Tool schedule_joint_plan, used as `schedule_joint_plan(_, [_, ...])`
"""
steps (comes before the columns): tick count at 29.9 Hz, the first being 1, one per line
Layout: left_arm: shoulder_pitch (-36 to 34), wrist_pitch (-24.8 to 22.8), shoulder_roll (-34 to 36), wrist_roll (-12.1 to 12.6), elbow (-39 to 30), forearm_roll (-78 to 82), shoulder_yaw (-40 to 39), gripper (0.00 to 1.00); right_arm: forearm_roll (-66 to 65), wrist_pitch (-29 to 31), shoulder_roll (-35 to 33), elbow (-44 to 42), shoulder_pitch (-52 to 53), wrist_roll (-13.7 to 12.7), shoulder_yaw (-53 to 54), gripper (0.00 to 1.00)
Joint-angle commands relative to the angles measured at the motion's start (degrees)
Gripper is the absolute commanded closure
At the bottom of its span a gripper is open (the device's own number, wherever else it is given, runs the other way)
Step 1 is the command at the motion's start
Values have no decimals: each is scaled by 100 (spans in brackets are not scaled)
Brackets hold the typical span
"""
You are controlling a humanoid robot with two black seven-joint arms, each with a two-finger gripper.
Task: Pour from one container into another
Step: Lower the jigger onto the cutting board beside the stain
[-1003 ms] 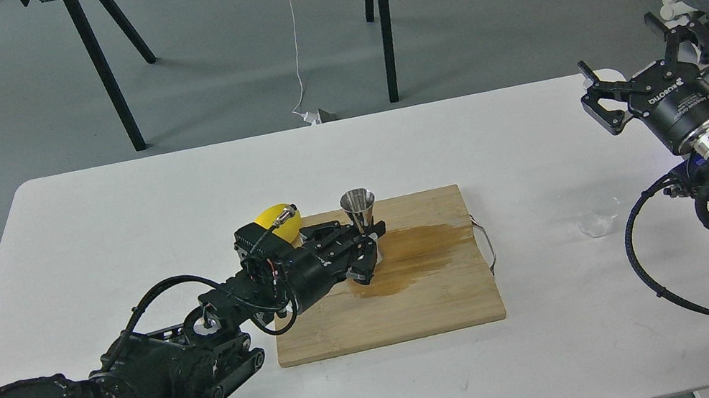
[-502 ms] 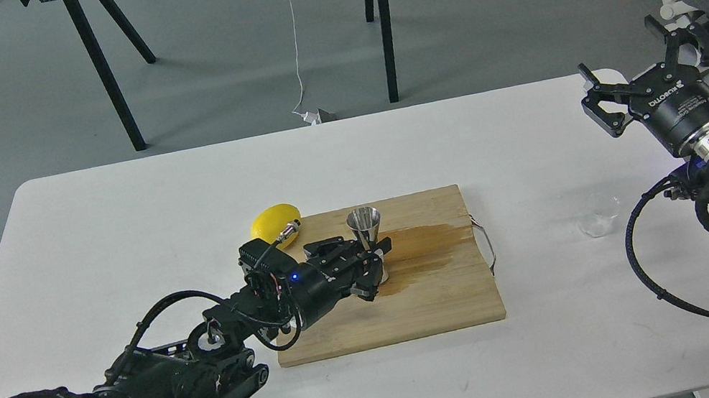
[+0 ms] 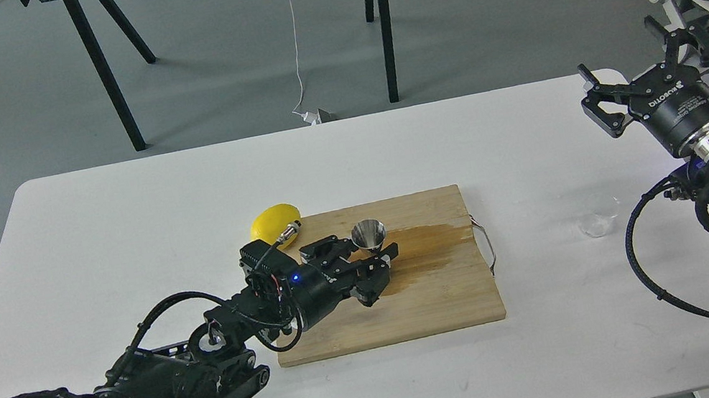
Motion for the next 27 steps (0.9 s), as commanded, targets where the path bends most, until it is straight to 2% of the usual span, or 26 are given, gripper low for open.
schedule_joint_plan(1, [-1,0,0,0,-38,1,-12,24,0,0,0,1,0,0,0,1])
schedule_joint_plan(2, [-1,0,0,0,-38,1,-12,20,0,0,0,1,0,0,0,1])
schedule_joint_plan(7, [26,0,0,0,-56,1,-12,15,0,0,-9,1,-9,0,0,1])
schedule_joint_plan(27, [263,0,0,0,-275,-8,-73,13,0,0,0,27,-44,0,9,1])
